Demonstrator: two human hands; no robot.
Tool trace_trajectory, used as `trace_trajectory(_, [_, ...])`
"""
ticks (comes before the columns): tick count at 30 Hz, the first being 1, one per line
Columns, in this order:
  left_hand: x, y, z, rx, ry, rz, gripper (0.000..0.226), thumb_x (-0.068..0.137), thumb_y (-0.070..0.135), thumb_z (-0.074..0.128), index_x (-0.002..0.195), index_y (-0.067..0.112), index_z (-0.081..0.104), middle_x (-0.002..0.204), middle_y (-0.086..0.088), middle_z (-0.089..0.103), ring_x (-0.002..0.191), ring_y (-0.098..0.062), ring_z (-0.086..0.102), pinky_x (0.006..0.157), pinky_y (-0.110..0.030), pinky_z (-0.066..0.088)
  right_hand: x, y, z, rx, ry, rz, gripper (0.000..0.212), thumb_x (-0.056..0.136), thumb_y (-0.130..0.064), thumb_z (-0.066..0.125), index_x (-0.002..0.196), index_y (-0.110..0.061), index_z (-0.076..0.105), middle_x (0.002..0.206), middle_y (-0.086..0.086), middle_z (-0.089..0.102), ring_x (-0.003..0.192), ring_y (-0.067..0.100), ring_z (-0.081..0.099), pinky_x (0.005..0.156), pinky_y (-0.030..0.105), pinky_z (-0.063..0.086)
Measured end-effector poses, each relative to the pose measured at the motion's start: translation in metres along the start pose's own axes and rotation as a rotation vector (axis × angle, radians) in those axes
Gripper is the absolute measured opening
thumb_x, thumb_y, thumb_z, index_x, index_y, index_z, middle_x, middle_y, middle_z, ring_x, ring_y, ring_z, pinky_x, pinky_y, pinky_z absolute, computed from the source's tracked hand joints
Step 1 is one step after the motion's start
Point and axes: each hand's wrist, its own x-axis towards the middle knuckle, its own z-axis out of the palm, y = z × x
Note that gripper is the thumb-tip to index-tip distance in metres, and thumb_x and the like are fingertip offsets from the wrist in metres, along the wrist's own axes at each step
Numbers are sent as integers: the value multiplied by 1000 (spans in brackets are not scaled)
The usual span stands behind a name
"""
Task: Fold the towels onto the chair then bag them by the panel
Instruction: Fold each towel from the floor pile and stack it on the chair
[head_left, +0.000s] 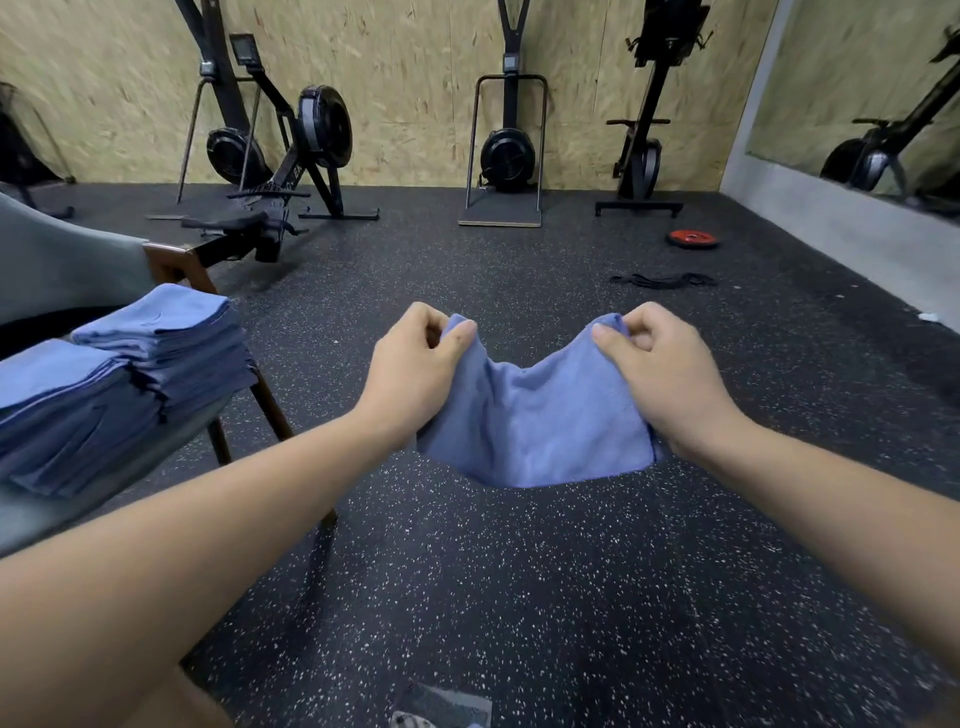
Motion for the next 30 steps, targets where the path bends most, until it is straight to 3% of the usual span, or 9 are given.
trace_trajectory(4, [-17,17,11,-22,-97,52,24,98,45,71,95,23,63,85,12,69,69,-1,55,65,-24,42,-13,-11,13,42,-82,11,26,98,-38,72,89,-16,64,68,-10,59,63,9,49,64,32,42])
trace_trajectory(7, [-27,27,16,-78,-168,72,19,96,43,75,97,26,66,89,11,73,73,-2,61,70,-28,49,-22,-19,21,81,-155,14,26,98,-41,72,91,-17,63,73,3,67,63,13,55,60,35,48])
trace_trajectory(9, [-31,31,17,-95,-197,74,15,95,44,76,98,31,68,90,12,74,76,-4,65,73,-37,58,-27,-24,24,127,-188,30,24,101,-35,71,96,-13,63,82,14,72,61,13,62,51,33,50])
trace_trajectory(12, [-36,36,16,-113,-226,68,7,98,39,73,101,34,70,93,10,75,85,-11,72,82,-51,64,-32,-32,26,194,-224,52,23,105,-31,69,102,-8,64,86,13,76,62,13,69,47,30,53])
trace_trajectory(15, [-41,41,13,-108,-232,81,10,98,43,74,102,34,72,95,11,76,91,-10,72,83,-39,63,-33,-37,24,292,-249,105,29,109,-31,62,104,-2,66,80,9,72,62,18,68,54,37,58])
trace_trajectory(18, [-45,45,11,-67,-250,105,34,83,52,88,105,33,69,96,12,75,86,-6,70,77,-20,55,-34,-38,22,415,-314,163,32,111,-20,50,108,10,61,83,17,64,71,27,67,61,43,62])
trace_trajectory(22, [-44,42,7,2,-260,141,44,77,38,94,106,32,62,95,14,73,82,-3,68,74,-19,54,-38,-42,20,442,-427,124,28,109,-7,43,114,3,69,89,18,67,84,31,74,73,49,67])
trace_trajectory(27, [-33,43,-1,53,-248,184,25,86,20,78,104,32,66,95,11,74,81,-4,68,79,-24,54,-34,-34,16,198,-355,-55,15,99,-5,70,109,-17,71,99,9,75,86,22,74,68,35,61])
trace_trajectory(30, [-29,43,-9,-22,-403,193,25,93,15,75,112,31,72,102,10,77,86,-6,69,88,-32,58,-24,-23,9,-8,-230,-182,42,81,-28,92,111,-29,62,103,-8,70,91,12,66,79,26,53])
